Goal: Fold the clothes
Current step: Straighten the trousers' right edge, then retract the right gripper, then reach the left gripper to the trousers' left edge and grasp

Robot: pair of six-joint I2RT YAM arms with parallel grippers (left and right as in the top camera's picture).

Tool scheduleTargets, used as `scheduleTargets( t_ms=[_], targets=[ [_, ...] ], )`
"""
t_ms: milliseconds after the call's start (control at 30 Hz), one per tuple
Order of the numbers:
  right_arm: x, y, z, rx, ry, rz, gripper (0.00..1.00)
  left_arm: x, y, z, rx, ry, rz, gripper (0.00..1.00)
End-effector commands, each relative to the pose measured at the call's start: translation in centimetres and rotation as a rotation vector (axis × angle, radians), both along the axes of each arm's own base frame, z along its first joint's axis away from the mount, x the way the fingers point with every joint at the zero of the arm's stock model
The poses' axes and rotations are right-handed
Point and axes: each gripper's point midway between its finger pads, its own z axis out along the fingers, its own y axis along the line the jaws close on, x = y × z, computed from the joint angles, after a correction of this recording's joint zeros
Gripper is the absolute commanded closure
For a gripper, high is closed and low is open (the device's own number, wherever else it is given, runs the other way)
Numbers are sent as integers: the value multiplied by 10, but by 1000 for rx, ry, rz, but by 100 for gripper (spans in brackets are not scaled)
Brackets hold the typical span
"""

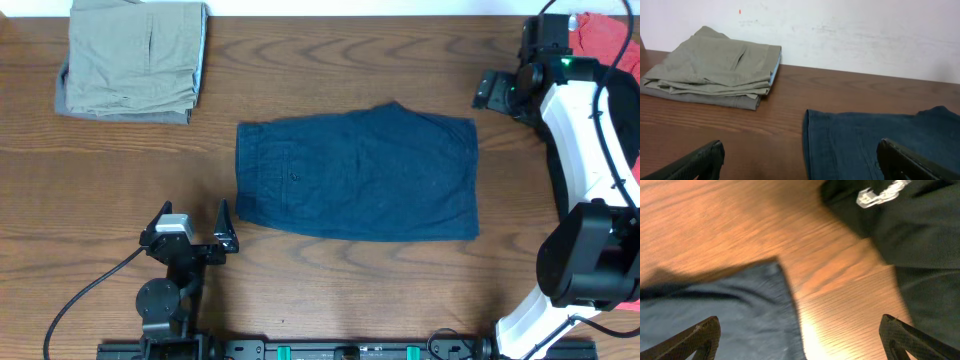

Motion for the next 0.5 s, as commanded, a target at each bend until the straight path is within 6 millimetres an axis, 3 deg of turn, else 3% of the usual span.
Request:
scheduleTargets(
  t_ms=[0, 400, 467],
  targets=[
    [-3, -25, 2, -73, 7, -69, 1, -1, -1, -15, 13, 43, -11, 2],
    [-3, -22, 0, -66, 9, -63, 1, -1, -1, -15, 13, 44, -11, 2],
    [-3, -21, 0, -66, 9, -61, 1, 0, -5, -7, -12, 13, -30, 2]
  ],
)
